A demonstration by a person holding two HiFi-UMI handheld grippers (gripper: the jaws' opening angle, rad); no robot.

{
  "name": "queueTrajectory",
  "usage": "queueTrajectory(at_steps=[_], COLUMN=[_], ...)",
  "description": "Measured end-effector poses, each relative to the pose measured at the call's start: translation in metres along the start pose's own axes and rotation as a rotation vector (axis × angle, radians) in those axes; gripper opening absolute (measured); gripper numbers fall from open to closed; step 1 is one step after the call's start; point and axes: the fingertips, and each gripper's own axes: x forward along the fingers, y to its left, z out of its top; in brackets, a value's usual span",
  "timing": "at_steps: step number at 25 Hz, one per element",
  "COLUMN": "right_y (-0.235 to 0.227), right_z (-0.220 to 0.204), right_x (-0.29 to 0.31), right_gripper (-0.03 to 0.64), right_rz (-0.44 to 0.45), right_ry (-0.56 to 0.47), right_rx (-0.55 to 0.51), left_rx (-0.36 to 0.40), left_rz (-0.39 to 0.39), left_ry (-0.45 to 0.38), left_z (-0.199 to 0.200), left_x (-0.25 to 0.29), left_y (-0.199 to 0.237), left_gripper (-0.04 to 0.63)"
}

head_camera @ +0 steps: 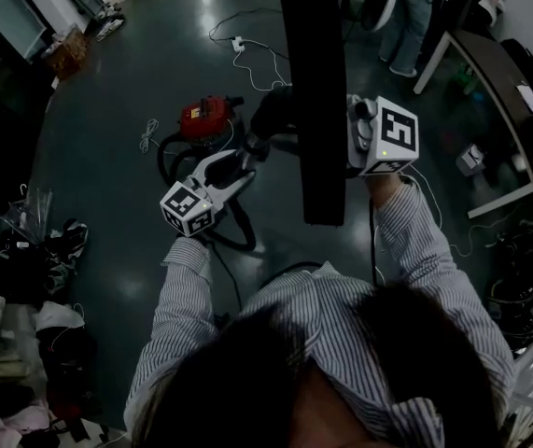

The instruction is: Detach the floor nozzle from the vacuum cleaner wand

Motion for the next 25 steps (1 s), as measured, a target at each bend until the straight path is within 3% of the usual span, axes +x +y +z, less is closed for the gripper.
queueTrajectory(at_steps=[7,15,25], right_y=[0.008,0.013,-0.009], right_z=[-0.014,-0.027,-0.026], right_x=[0.006,0.021,0.023], right_gripper=[0.16,0.16,0.162], right_rz=[0.057,0.06,0.007], right_ry=[0.038,0.028,-0.064], right_rx=[-0.011,-0.01,0.046], left_rx=[-0.024,-0.059,-0.151], left_rz=[-0.015,-0.02,0.01], left_ry=[0.047,0.075,-0.059], left_z=[-0.016,-0.027,-0.016], left_x=[0.007,0.004,-0.003], left_y=[-0.002,-0.007,0.005], left_gripper=[0.202,0.202,0.202])
